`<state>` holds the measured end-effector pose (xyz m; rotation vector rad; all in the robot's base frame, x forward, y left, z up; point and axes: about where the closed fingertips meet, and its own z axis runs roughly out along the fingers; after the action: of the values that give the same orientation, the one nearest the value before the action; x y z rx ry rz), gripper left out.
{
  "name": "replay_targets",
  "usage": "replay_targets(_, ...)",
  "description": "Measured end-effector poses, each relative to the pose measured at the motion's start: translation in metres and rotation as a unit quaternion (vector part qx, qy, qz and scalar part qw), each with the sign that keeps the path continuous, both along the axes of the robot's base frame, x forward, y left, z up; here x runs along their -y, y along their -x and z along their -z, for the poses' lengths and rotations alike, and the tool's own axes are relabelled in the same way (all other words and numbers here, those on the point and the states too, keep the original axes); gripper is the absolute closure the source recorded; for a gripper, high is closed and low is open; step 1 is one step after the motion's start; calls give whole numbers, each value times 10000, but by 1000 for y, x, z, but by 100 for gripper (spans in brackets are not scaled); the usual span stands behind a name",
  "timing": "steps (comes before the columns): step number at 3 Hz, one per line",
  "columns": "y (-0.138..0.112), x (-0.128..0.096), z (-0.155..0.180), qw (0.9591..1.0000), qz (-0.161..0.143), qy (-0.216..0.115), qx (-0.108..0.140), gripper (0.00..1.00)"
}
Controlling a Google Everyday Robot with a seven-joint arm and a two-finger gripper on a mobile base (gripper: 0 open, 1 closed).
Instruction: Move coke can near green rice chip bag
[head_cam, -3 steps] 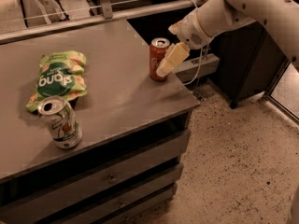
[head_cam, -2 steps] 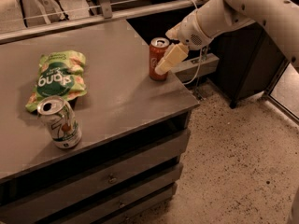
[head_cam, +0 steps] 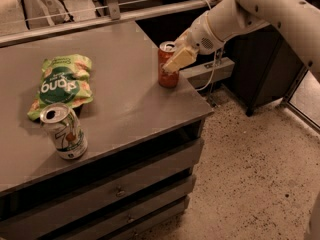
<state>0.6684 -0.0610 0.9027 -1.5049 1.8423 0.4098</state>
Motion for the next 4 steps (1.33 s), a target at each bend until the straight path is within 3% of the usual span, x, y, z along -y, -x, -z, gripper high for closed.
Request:
replay_targets(1,0,-2,2,10000,-19,0,-16,88)
replay_targets(2,0,-4,4,10000,-35,-1,-31,100)
replay_targets(3,0,-4,4,10000,-37,-1,-31,100)
replay_targets(4,-5,-18,-2,9997,-216,-79,-21,100)
